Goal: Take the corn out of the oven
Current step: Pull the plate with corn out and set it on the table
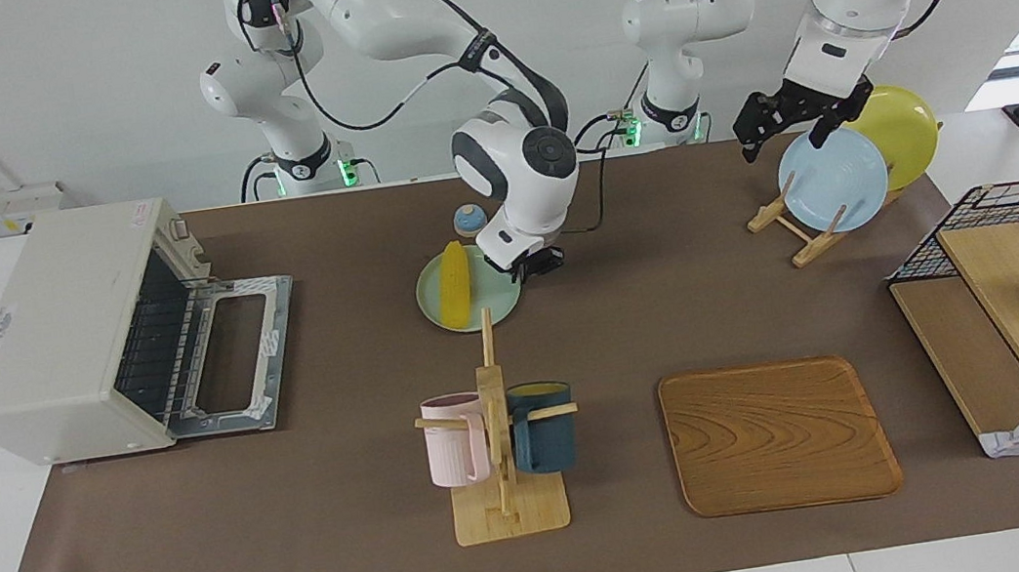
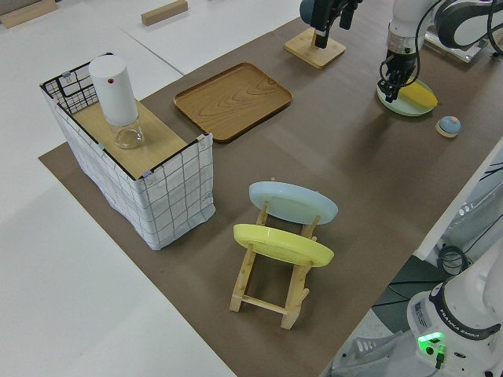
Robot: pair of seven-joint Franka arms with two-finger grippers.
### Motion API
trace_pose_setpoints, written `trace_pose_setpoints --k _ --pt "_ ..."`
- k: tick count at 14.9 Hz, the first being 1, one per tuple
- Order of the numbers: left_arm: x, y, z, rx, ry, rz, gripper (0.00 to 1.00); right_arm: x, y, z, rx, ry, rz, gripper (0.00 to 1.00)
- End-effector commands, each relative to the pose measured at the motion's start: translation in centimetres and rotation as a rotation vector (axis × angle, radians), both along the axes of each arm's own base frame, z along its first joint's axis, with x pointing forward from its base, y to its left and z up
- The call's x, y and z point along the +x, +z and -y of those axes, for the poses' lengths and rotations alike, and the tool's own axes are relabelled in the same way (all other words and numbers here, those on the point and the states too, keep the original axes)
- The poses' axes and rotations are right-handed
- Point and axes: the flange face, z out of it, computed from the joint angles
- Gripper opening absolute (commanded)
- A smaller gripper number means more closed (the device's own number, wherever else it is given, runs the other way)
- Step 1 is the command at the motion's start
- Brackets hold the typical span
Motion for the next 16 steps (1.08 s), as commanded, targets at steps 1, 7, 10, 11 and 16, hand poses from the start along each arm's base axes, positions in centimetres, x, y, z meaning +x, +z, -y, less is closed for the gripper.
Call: trace_pose_setpoints --k 1,7,10,11,16 --pt "-0.1 0.2 -0.2 0.011 0.0 -0.004 1.0 1.3 1.9 1.4 0.041 0.065 -0.007 0.43" --pt "-0.1 0.2 -0.1 0.01 0.003 -0.002 1.0 5.5 6.4 15.3 -0.106 0.075 -0.054 0.0" --pt "-0.1 -0.2 0.9 0.005 -0.012 0.01 1.0 4.9 3.2 20.7 -0.148 0.14 -0.078 0.0" --pt "-0.2 -0.2 1.1 0.0 -0.005 0.02 1.0 5.4 2.4 23.1 -0.152 0.141 -0.079 0.0" --pt "-0.6 -2.0 6.7 -0.046 0.003 0.021 1.0 5.3 -1.1 30.8 -0.159 0.145 -0.061 0.0"
